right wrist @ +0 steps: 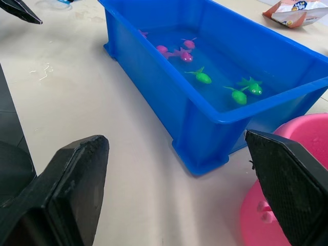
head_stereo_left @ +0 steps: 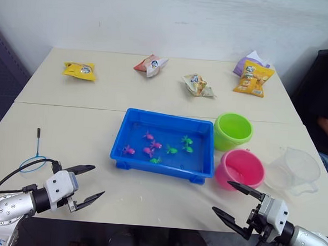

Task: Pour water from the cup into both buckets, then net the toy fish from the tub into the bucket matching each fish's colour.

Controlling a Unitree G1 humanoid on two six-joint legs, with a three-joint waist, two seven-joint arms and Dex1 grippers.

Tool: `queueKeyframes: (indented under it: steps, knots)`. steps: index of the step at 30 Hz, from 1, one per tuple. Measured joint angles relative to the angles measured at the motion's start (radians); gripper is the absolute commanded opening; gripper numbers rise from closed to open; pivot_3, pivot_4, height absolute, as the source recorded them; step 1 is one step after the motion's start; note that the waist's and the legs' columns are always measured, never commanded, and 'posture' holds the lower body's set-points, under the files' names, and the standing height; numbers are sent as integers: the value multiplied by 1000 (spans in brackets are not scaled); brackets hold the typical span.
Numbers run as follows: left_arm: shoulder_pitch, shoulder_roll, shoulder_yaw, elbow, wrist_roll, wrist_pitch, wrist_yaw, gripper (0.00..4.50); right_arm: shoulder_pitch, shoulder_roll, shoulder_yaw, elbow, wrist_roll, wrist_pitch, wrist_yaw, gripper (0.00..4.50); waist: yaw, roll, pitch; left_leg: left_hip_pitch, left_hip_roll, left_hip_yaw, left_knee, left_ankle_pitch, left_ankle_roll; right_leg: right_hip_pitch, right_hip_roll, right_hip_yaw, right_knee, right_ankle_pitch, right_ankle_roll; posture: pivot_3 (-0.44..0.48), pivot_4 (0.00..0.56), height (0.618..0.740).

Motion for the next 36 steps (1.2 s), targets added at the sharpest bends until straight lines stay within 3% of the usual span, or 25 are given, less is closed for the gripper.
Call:
queueKeyframes:
  steps: [2, 8, 13, 16, 19, 24, 32, 36]
  knots:
    - [1, 0, 0, 0, -1, -1, -1, 4469, 1, 0, 0, 0, 1, 0, 0, 4500, 0, 0, 0, 0, 0, 0, 0, 0, 0, 0, 0, 0, 0, 0, 0, 0, 150, 739]
    - [-23, 86, -78, -297, -257, 302, -98, 4469, 237, 89, -189, -139, 118, 22, -101, 4500, 21, 6, -2, -2, 0, -3, 0, 0, -2, 1, -1, -2, -1, -1, -1, 0, 150, 739]
    - [-128, 75, -125, -347, -318, 395, -96, 4469, 453, 350, -278, -226, 163, 6, -283, 4500, 23, 13, -4, -1, 1, -3, -3, 1, -5, 0, 0, -2, 1, -3, -5, 0, 150, 739]
    - [-218, 48, -201, -329, -316, 415, -114, 4469, 489, 477, -327, -184, 141, -29, -381, 4500, 9, 13, -5, -1, 1, -3, -3, -1, -10, 0, 0, -2, 2, -6, -10, 0, 150, 739]
    - [-323, 25, -258, -289, -303, 424, -130, 4469, 451, 534, -391, -112, 98, -40, -507, 4500, -3, 13, -5, -1, 1, -3, -3, -1, -11, 0, 0, -1, 2, -8, -14, 0, 150, 739]
    - [-434, 10, -320, -277, -268, 415, -160, 4469, 312, 491, -410, -73, 89, 66, -643, 4500, -10, 14, -4, -1, 0, -3, -3, 3, -8, -1, 1, -2, 5, -6, -9, 0, 150, 739]
    - [-491, -2, -378, -289, -266, 464, -164, 4469, 66, 398, -459, 60, 79, 197, -804, 4500, -1, 15, -4, -1, 0, -5, -3, 5, -9, -2, 2, -3, 6, -5, -8, 0, 150, 739]
    - [-494, -2, -378, -303, -265, 480, -151, 4469, 10, 385, -469, 119, 51, 198, -823, 4500, -1, 15, -4, -1, 1, -5, -4, 7, -12, -2, 4, -3, 6, -6, -7, 0, 150, 739]
